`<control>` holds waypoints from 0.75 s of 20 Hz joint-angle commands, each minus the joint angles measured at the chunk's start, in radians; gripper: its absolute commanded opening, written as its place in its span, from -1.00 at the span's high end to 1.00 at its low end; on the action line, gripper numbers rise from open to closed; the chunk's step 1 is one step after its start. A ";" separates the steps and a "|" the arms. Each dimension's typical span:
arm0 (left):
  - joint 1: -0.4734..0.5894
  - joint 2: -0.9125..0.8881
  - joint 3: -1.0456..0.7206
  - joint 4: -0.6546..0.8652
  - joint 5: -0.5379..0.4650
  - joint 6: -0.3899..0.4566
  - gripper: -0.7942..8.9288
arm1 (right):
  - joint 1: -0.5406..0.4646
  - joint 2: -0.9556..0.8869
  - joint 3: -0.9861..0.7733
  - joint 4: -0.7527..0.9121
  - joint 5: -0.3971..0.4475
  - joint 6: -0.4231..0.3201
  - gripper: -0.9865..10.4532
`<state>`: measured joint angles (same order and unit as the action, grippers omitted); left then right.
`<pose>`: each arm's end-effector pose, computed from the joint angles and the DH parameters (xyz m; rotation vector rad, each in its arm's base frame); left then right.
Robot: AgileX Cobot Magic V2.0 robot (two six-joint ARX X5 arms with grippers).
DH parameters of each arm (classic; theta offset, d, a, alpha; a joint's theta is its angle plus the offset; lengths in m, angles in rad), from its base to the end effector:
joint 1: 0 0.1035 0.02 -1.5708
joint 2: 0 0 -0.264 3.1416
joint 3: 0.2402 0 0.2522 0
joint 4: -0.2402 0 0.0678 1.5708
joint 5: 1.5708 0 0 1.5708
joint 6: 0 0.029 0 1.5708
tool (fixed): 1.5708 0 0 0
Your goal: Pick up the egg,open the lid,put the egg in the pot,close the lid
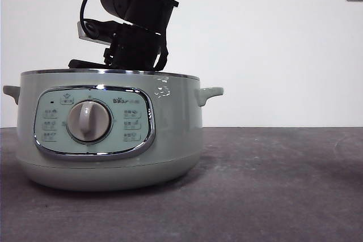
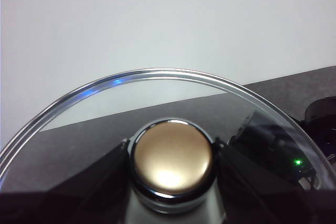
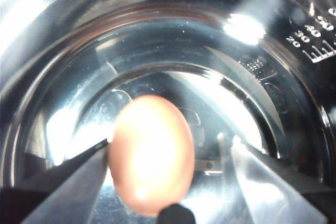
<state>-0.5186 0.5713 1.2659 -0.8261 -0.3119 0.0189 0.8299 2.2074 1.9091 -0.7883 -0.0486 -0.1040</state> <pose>0.0412 -0.0132 0.4366 0.0720 0.1186 -0.2076 0.3187 0.3505 0.2155 -0.5150 0.9968 0.8444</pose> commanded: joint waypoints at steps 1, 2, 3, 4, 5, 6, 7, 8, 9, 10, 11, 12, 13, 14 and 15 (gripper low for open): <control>0.001 -0.011 0.014 0.047 -0.002 0.009 0.85 | 0.003 0.009 -0.003 -0.003 0.002 0.020 0.13; 0.001 -0.010 0.014 0.047 -0.002 0.009 0.85 | 0.003 -0.009 -0.003 -0.010 0.002 0.024 0.13; 0.001 -0.004 0.014 0.047 -0.002 0.009 0.85 | 0.003 -0.030 -0.003 -0.022 0.002 0.027 0.14; 0.001 0.007 0.014 0.047 -0.002 0.009 0.85 | 0.002 -0.058 -0.003 -0.044 0.002 0.029 0.14; 0.001 0.020 0.014 0.047 -0.002 0.009 0.85 | 0.002 -0.091 -0.003 -0.073 0.002 0.029 0.14; 0.001 0.038 0.014 0.047 -0.002 0.009 0.85 | 0.002 -0.127 -0.003 -0.098 0.002 0.029 0.14; 0.001 0.061 0.014 0.048 -0.001 0.009 0.85 | -0.004 -0.177 -0.003 -0.130 0.003 0.028 0.14; 0.001 0.085 0.014 0.049 -0.001 0.009 0.85 | -0.006 -0.224 -0.003 -0.158 0.010 0.027 0.15; 0.001 0.117 0.014 0.053 0.000 0.009 0.85 | -0.016 -0.290 -0.003 -0.196 0.053 0.028 0.17; 0.001 0.152 0.014 0.059 0.006 0.009 0.85 | -0.025 -0.356 -0.003 -0.231 0.108 0.029 0.17; 0.001 0.192 0.014 0.072 0.011 0.009 0.85 | -0.034 -0.422 -0.003 -0.257 0.134 0.047 0.17; 0.001 0.234 0.014 0.095 0.045 0.009 0.85 | -0.051 -0.496 -0.003 -0.274 0.134 0.072 0.17; 0.001 0.278 0.014 0.124 0.089 0.008 0.85 | -0.058 -0.559 -0.003 -0.286 0.134 0.092 0.17; 0.001 0.332 0.014 0.166 0.128 0.008 0.85 | -0.061 -0.628 -0.003 -0.296 0.134 0.100 0.17; 0.001 0.376 0.014 0.202 0.153 0.008 0.85 | -0.064 -0.678 -0.003 -0.298 0.135 0.106 0.17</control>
<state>-0.5186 0.9638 1.2659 -0.6651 -0.1490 0.0189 0.7639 1.5173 1.9091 -1.0863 0.0864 -0.0158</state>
